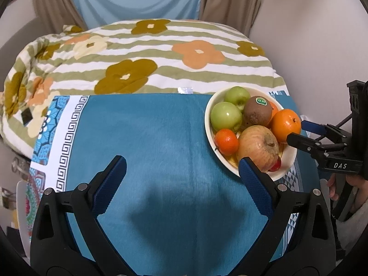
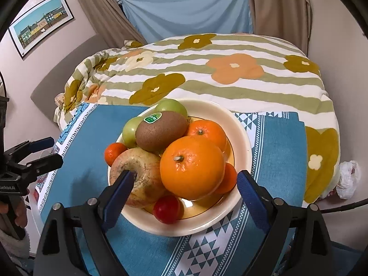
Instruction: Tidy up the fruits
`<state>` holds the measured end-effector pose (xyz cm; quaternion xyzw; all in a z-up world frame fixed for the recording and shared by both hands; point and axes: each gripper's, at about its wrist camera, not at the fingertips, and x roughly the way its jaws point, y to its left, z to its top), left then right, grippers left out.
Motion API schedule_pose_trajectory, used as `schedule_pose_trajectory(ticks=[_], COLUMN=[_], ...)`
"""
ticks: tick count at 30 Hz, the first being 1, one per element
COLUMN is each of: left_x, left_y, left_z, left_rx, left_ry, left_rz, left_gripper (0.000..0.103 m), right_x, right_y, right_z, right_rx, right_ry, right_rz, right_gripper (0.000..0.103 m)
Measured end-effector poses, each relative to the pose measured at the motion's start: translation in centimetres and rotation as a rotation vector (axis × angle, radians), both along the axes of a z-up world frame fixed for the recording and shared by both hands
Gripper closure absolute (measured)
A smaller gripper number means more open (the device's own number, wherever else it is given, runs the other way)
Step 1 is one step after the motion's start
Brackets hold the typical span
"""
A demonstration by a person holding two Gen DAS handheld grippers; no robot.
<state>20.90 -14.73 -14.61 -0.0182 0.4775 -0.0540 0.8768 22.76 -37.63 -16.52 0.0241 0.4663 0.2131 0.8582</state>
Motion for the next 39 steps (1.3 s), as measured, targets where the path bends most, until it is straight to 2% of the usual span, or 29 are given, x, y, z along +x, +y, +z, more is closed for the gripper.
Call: schedule_pose_trajectory(ticks=[4, 11, 15, 21, 24, 26, 32, 39], left_x=[-1.0, -3.1, -5.5, -9.9, -12.2, -13.5, -17.7, -20.2], left_y=[0.6, 3.0, 5.2, 8.4, 9.7, 10.3, 11.7, 12.7], left_z=[1.7, 6.2, 9.3, 12.5, 13.2, 13.5, 14.1, 14.4], left_rx=[-0.006, 0.016, 0.032, 0.037, 0.052, 0.056, 0.091, 0.075], left_ry=[-0.041, -0.145, -0.207, -0.263, -0.286, -0.302, -0.359, -0.394], left_rz=[-0.010, 0.000, -0.004, 0.014, 0.023, 0.027, 0.050, 0.060], left_gripper=[0.000, 0.000, 0.000, 0.000, 0.000, 0.000, 0.000, 0.000], right_x=[-1.0, -4.8, -7.7, -12.1, -14.0, -15.3, -18.6, -20.4], right_y=[0.3, 2.4, 4.2, 7.1, 8.7, 9.7, 11.7, 12.6], right_z=[1.6, 6.8, 9.5, 12.5, 13.4, 13.8, 14.8, 15.0], right_rx=[-0.021, -0.026, -0.062, -0.083, -0.102, -0.100, -0.136, -0.139], right_ry=[-0.024, -0.091, -0.137, -0.165, -0.181, -0.195, -0.246, -0.266], right_rz=[-0.014, -0.091, -0.150, -0.234, -0.259, -0.277, -0.350, -0.381], right_gripper=[0.014, 0.014, 0.014, 0.014, 0.013, 0.000, 0.000, 0.000])
